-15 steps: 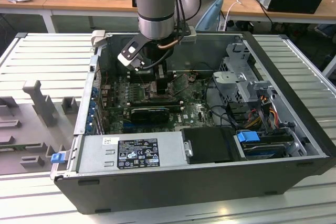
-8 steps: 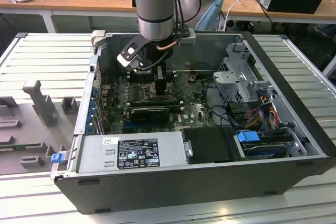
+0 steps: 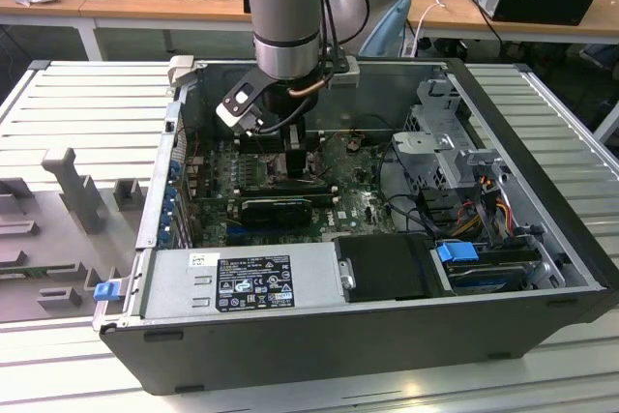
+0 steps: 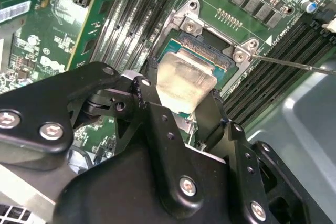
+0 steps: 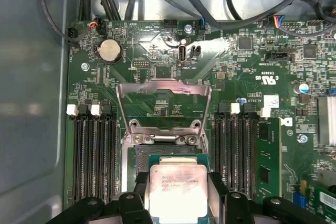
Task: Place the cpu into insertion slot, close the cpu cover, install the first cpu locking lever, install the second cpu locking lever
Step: 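Place the cpu into insertion slot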
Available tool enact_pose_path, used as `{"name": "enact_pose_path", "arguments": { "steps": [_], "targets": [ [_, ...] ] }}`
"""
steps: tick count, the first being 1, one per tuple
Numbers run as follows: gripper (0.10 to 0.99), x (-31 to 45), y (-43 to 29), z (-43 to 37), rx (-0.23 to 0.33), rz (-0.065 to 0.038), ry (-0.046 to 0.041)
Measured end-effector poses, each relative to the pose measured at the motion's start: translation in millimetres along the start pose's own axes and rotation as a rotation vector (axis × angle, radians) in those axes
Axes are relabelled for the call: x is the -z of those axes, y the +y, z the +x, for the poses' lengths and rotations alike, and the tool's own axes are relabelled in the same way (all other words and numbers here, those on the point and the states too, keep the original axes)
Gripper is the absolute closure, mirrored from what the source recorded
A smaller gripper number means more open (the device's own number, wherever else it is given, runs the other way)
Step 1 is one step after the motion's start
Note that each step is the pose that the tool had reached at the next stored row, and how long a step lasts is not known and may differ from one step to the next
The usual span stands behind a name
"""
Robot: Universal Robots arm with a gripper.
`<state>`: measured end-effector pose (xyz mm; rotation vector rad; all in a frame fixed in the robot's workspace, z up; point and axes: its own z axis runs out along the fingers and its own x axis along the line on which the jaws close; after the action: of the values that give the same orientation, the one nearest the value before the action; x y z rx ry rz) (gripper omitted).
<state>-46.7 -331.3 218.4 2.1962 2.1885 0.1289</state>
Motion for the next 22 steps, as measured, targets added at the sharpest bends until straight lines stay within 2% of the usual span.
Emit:
{"name": "enact_pose_path", "arguments": {
  "steps": [4,15,22],
  "targets": [
    [0.557,-7.0,-0.3,2.7,-0.002,0.000,-0.0002],
    [0.557,-17.9,-0.6,9.9,-0.007,0.000,-0.0036],
    [0.541,-18.7,-0.7,10.0,-0.007,0.000,-0.0038]
  ]
}}
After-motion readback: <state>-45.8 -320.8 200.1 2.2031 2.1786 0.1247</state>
